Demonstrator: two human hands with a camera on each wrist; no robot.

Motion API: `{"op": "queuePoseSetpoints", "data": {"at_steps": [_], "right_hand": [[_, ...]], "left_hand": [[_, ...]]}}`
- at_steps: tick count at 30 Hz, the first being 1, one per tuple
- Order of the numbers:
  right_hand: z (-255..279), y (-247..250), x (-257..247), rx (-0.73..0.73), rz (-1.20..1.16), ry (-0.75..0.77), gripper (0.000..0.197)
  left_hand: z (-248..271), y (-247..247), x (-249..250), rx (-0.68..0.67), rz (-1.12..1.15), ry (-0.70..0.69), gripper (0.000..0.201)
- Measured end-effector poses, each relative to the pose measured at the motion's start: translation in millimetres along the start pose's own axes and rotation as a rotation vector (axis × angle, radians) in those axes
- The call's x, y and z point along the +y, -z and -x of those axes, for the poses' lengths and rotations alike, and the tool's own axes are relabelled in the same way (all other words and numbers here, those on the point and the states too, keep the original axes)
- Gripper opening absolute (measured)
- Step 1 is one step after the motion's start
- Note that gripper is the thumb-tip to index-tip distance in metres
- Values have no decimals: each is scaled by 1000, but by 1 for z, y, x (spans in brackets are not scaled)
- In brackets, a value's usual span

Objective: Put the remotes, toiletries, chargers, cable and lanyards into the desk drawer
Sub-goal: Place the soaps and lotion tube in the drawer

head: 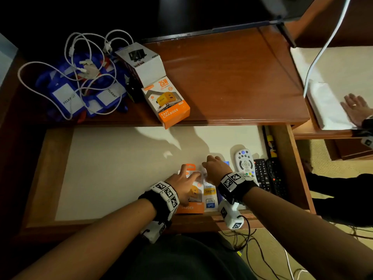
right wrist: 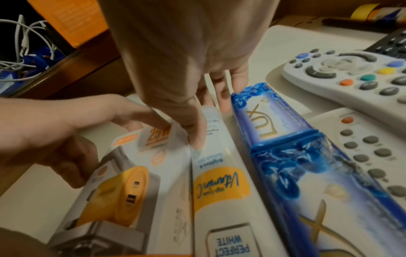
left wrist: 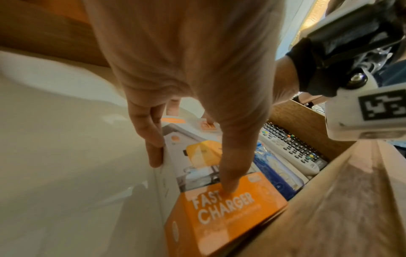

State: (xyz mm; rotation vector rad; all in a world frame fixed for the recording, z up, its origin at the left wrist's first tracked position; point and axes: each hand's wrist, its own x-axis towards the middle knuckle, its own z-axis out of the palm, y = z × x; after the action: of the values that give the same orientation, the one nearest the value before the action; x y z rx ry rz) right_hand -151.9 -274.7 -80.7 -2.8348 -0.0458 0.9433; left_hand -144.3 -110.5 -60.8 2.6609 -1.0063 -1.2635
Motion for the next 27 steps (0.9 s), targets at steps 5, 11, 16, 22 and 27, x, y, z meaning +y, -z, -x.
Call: {"op": "queuePoseSetpoints", "data": {"at_steps": [5, 11, 16, 22, 27], "right_hand": [[-3, 8, -1, -14, -86, -56, 33], [-4, 46, -9, 20, -193, -124, 32], [-9, 117, -30, 162, -296, -37, 23], [-30, 205, -58, 506, -435, 92, 44], [-75, 228, -81, 453, -376, 128, 53]], "left_hand": [[-2, -1, -4, -13, 89, 25, 99], [4, 9, -20, 0, 294, 109, 96], [27, 55, -45, 457, 466, 115, 44], [37, 118, -71, 979, 560, 95, 32], [25, 165, -100, 1218, 601, 258, 29]]}}
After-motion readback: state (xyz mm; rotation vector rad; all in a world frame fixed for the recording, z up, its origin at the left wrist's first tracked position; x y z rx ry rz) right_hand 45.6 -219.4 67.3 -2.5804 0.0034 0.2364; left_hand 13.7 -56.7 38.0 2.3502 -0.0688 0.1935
